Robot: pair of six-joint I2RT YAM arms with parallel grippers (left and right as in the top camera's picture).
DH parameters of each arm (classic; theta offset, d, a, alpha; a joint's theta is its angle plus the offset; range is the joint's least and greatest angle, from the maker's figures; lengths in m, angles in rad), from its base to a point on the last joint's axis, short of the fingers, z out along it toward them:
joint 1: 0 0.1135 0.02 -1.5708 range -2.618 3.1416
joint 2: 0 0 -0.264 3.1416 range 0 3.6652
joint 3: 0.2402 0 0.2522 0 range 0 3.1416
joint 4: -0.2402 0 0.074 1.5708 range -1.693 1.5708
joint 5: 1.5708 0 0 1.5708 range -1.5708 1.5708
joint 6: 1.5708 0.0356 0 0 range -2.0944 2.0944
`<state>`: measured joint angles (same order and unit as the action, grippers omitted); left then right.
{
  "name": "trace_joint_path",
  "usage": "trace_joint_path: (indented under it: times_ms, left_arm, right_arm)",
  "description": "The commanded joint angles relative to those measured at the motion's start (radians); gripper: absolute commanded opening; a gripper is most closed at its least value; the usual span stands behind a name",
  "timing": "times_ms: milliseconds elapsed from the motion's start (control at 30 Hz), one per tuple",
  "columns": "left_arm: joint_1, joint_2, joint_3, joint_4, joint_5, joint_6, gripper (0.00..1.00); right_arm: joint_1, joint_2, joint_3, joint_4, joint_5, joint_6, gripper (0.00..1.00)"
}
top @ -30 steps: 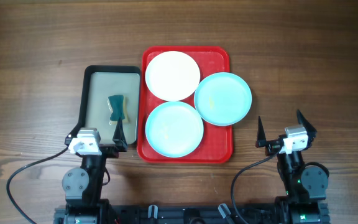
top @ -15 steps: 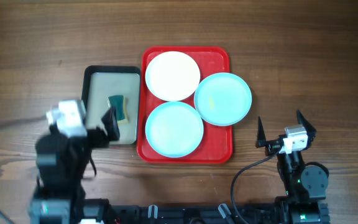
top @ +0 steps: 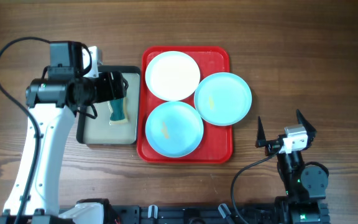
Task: Clean dirty plates on tray and stack at the side
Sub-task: 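Reach the left gripper down into the basin toward the green sponge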
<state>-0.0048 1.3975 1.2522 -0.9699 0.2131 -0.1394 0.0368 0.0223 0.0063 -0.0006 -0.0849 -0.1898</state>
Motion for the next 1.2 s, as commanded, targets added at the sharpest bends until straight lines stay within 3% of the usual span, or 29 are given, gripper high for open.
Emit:
trace_joint_path:
  times_ms: [0,33,67,100,200,567,900,967,1100,1167]
  left_arm:
    - [-0.003,0.018,0.018,-0.027,-0.172,-0.049,0.11]
    - [-0.003,0.026,0.018,-0.034,-0.235,-0.120,0.10]
    - [-0.004,0.032,0.016,-0.034,-0.243,-0.136,0.43]
    - [-0.004,0.040,0.014,-0.033,-0.241,-0.138,0.61]
    - [-0.004,0.078,0.003,-0.032,-0.241,-0.138,0.68]
    - [-0.004,0.212,-0.028,0.005,-0.241,-0.138,0.79]
    - [-0.003,0.214,-0.132,0.176,-0.241,-0.138,0.84]
    - [-0.003,0.217,-0.145,0.189,-0.241,-0.138,0.82]
    - [-0.004,0.222,-0.173,0.203,-0.241,-0.138,0.70]
    - [-0.004,0.222,-0.200,0.216,-0.228,-0.129,0.73]
  right_arm:
    - [0.005,-0.005,-0.001,0.003,0.010,-0.018,1.00]
    - [0.005,-0.005,-0.001,0.003,0.010,-0.018,1.00]
    - [0.005,-0.005,-0.001,0.003,0.010,-0.018,1.00]
    - [0.005,-0.005,-0.001,0.003,0.010,-0.018,1.00]
    - [0.005,-0.005,-0.001,0.003,0.010,-0.018,1.00]
    - [0.005,-0.005,-0.001,0.003,0.010,-0.018,1.00]
    - [0.005,-0.005,-0.001,0.003,0.010,-0.017,1.00]
    - [0.005,-0.005,-0.001,0.003,0.010,-0.018,1.00]
    - [0.005,-0.005,-0.001,0.003,0.010,-0.018,1.00]
    - [0.005,-0.005,-0.001,0.003,0.010,-0.018,1.00]
